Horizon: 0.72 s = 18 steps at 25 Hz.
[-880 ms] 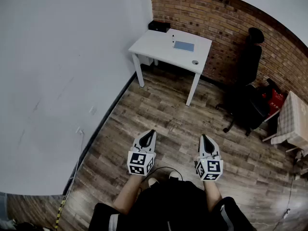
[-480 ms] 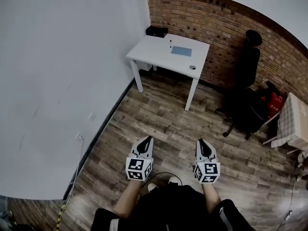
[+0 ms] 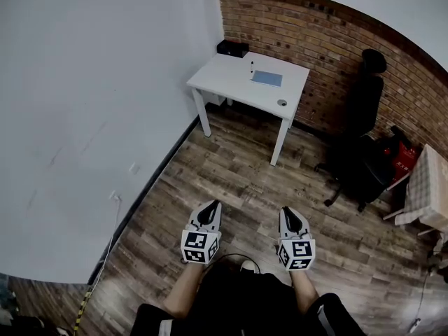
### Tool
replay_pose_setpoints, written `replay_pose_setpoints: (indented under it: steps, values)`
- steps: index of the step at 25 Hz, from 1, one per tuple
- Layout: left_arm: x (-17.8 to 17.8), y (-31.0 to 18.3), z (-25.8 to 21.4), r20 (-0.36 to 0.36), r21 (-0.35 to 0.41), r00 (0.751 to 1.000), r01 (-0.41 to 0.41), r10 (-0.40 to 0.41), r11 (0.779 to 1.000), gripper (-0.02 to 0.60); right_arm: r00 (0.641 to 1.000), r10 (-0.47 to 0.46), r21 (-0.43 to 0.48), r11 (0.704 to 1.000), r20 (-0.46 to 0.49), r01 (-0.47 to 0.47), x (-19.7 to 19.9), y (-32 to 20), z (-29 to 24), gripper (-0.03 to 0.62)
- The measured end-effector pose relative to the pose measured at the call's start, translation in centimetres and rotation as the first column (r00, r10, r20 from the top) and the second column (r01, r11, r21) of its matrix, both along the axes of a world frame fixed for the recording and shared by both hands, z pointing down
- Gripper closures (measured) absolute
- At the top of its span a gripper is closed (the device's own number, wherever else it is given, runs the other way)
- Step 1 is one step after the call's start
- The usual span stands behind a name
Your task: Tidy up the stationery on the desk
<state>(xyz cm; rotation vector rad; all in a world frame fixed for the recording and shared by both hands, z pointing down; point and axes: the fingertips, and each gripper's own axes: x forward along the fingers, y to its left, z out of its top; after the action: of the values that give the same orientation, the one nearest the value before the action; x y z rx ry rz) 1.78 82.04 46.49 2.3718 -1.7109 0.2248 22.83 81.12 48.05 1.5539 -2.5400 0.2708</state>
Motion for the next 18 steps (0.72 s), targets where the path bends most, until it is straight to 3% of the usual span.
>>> replay_pose_setpoints:
  steps: [8, 18]
  values:
    - [1.1, -1.4, 0.6, -0.013, -0.014, 1.0, 0.007, -0.007, 1.0, 0.551, 1.0, -0.005, -0.022, 1.0, 0.004, 0.005, 1.0, -1.4, 0.4, 0.569]
    - [2.1, -8.0, 1.5, -0.036, -0.016, 0.999, -0.04, 0.039, 0.999, 0.551, 1.0, 0.015, -0.031, 0.999, 0.018, -0.014, 0.5, -6.3, 0.8, 0.569]
